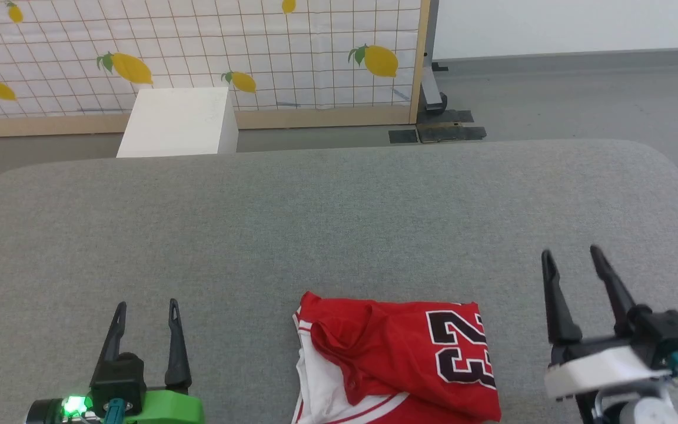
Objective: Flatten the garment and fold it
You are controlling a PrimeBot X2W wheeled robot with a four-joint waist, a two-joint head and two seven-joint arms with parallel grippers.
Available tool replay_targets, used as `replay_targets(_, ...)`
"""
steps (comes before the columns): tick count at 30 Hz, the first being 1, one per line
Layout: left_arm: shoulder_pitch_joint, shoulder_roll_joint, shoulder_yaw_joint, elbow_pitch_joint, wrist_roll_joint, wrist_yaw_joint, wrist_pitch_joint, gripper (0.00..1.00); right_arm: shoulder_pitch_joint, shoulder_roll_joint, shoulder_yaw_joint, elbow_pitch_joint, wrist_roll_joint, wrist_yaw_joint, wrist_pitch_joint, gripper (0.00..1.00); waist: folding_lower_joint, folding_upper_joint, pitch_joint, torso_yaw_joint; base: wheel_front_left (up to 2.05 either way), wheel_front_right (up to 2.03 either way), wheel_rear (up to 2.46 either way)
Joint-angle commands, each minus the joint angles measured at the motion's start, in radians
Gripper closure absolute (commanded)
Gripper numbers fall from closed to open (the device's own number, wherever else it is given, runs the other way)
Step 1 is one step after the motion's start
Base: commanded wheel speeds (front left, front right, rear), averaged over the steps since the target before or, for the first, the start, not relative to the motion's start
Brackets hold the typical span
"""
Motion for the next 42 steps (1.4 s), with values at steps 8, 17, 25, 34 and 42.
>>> replay_targets(8,-0.008,-0.01,0.014,0.002,0.005,-0.009,-0.004,0.0,-0.196,-0.053,-0.009,-0.046,-0.055,-0.002,0.061,0.0,0.0,0.0,0.015,-0.004,0.0,0.0,0.0)
replay_targets(17,-0.023,-0.016,0.017,0.003,0.01,-0.014,-0.004,0.0,-0.365,-0.304,0.278,0.092,0.288,-0.002,0.638,0.0,0.0,0.0,0.042,0.0,0.0,0.0,0.0)
replay_targets(25,-0.048,-0.022,0.012,0.002,0.013,-0.023,-0.004,0.0,-0.381,-0.466,0.485,0.163,0.702,-0.002,1.011,0.0,0.0,0.0,0.084,0.022,0.0,0.0,0.0)
replay_targets(34,-0.094,-0.025,0.004,0.006,0.017,-0.034,-0.004,0.0,-0.383,-0.43,0.568,0.262,0.918,-0.002,1.046,0.0,0.0,0.0,0.152,0.064,0.0,0.0,0.0)
replay_targets(42,-0.121,-0.027,0.002,0.015,0.019,-0.036,-0.004,0.0,-0.408,-0.388,0.667,0.322,0.982,-0.002,0.998,0.0,0.0,0.0,0.19,0.089,0.0,0.0,0.0)
